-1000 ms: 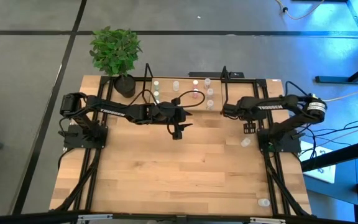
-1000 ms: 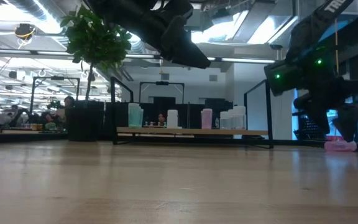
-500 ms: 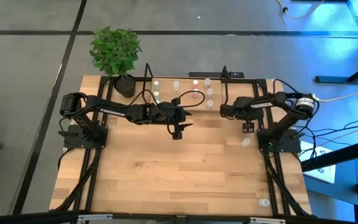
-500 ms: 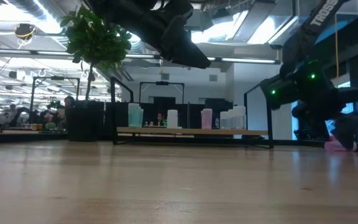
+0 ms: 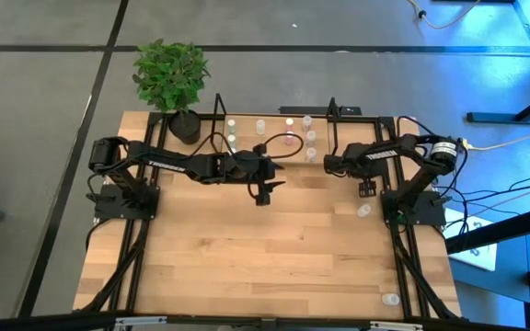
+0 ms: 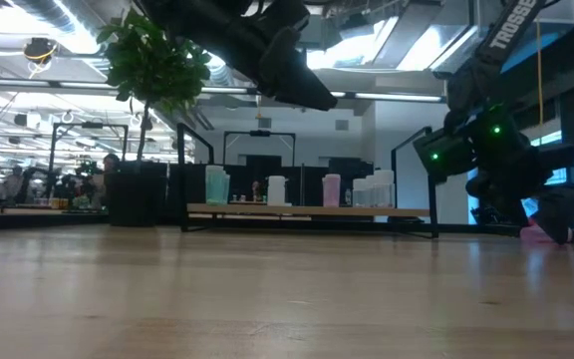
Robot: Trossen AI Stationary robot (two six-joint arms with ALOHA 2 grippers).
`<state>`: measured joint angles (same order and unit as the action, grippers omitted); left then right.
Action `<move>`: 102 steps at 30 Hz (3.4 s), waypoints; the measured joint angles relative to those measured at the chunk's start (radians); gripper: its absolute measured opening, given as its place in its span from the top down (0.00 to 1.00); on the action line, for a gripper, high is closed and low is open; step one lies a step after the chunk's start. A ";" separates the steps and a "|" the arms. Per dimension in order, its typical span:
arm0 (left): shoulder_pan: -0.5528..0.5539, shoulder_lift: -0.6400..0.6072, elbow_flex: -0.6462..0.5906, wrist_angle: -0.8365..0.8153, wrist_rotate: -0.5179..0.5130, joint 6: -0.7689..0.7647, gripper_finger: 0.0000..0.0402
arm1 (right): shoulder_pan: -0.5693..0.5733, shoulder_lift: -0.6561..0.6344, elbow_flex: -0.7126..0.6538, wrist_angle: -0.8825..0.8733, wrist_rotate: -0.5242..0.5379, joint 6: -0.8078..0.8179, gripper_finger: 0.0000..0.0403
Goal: Pick and place medicine bottles onto shelf by color
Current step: Put the pink medicine bottle on the shelf aligned with the other pink medicine bottle
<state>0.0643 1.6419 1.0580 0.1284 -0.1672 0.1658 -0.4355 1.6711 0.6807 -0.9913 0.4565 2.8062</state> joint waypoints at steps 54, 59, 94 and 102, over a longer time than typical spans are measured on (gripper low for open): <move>0.000 0.000 0.000 0.000 -0.009 0.000 0.52 | 0.273 0.004 0.201 -0.189 -0.140 -0.269 0.72; 0.000 0.000 0.000 0.000 -0.009 0.000 0.52 | 0.336 0.003 0.250 -0.208 -0.142 -0.269 0.72; 0.000 0.000 0.000 0.000 -0.009 0.000 0.52 | 0.775 0.002 0.375 -0.027 -0.301 -0.223 0.72; 0.000 0.000 0.000 0.000 -0.009 0.000 0.52 | 0.840 0.005 0.375 0.120 -0.139 -0.494 0.72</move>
<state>0.0643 1.6421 1.0580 0.1280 -0.1761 0.1654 0.4046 1.6759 1.0554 -0.8716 0.3175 2.3123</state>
